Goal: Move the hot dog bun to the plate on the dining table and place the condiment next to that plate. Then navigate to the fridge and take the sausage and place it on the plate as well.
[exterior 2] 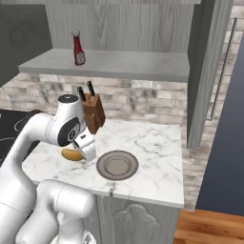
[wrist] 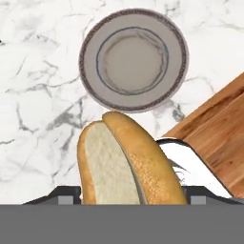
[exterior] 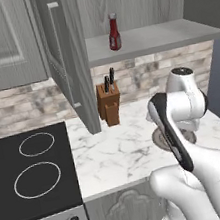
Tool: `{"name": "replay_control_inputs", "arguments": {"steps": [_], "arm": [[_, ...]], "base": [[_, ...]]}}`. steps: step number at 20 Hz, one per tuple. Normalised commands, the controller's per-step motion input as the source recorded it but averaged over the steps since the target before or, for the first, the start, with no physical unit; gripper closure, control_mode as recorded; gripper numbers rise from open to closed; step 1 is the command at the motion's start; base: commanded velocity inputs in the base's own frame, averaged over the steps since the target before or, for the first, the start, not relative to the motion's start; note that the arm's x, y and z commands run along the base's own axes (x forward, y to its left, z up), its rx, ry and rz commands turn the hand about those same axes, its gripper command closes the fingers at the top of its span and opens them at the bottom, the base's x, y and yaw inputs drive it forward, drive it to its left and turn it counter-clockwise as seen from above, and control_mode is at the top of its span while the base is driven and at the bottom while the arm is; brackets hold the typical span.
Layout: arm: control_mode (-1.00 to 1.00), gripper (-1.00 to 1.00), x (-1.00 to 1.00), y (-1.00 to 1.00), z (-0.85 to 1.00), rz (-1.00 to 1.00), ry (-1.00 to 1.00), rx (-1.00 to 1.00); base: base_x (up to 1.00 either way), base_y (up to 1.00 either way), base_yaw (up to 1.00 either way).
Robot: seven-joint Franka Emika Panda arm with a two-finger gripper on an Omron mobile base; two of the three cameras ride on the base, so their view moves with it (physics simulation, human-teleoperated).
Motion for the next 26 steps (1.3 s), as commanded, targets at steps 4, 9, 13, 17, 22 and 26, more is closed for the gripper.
{"name": "replay_control_inputs", "arguments": {"steps": [4,9,13,17,22,26], "arm": [[-1.00,1.00,-0.33,0.75,0.01,0.35,0.14,-0.13],[-1.00,1.00,-0.18,0.42,0.00,0.18,0.07,-0.08],[1.00,1.00,0.00,0.00,0.00,0.00,0.00,0.00],[1.00,1.00,0.00,0.00,0.00,0.00,0.00,0.00],[1.00,1.00,0.00,0.00,0.00,0.00,0.00,0.00],[1.00,1.00,0.00,0.00,0.00,0.00,0.00,0.00]], "base": [[0.00,0.00,0.00],[0.00,0.00,0.00],[-0.82,0.08,0.00],[-1.00,-0.29,-0.26],[-0.24,-0.42,-0.78],[0.00,-0.33,-0.95]]}}
